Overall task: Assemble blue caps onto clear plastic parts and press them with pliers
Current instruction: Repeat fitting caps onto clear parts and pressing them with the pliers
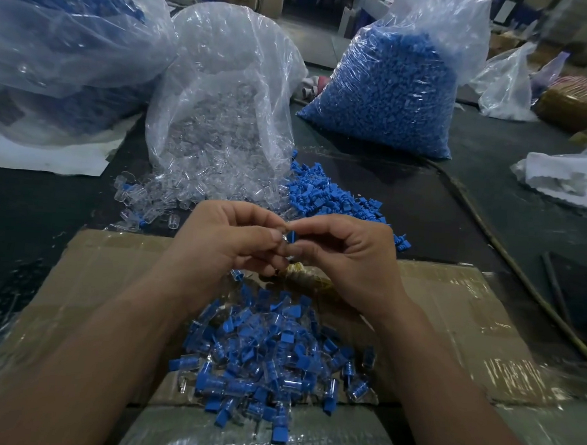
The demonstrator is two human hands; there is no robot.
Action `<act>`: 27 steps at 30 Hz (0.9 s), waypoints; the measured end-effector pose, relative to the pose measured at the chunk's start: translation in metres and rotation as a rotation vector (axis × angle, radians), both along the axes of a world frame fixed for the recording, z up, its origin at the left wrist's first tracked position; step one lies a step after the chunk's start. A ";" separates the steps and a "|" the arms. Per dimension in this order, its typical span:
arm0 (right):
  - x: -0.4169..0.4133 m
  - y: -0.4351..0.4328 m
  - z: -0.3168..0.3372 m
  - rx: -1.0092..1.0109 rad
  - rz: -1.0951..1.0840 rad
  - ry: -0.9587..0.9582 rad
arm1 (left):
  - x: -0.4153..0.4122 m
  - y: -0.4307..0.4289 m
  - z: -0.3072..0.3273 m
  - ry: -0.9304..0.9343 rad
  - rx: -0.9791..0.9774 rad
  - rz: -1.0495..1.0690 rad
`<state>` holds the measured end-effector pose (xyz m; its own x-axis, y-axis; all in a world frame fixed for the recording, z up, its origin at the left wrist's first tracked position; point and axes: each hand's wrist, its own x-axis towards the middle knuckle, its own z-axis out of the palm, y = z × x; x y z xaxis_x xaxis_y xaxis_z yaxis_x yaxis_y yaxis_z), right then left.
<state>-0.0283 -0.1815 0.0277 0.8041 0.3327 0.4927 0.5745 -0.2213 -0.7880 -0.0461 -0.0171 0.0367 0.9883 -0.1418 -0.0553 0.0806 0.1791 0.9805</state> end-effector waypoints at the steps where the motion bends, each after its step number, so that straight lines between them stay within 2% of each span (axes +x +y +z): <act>1: 0.000 0.000 0.000 -0.001 -0.003 -0.006 | 0.000 0.000 0.000 -0.001 0.002 0.000; 16: 0.000 0.002 -0.001 -0.061 0.009 -0.067 | 0.000 -0.002 0.000 -0.020 0.080 0.028; 19: 0.000 -0.002 0.002 -0.114 0.003 0.027 | -0.001 -0.002 0.000 -0.052 0.092 0.036; 23: 0.008 -0.023 0.010 -0.229 -0.151 0.223 | 0.001 0.004 -0.004 -0.104 0.064 0.140; 27: 0.017 -0.041 0.012 -0.543 -0.164 0.390 | 0.004 0.008 -0.007 -0.131 0.046 0.209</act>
<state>-0.0114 -0.2228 0.0394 0.9499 0.3091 -0.0456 0.1962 -0.7036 -0.6829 -0.0416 -0.0095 0.0295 0.9951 0.0663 0.0732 -0.0815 0.1333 0.9877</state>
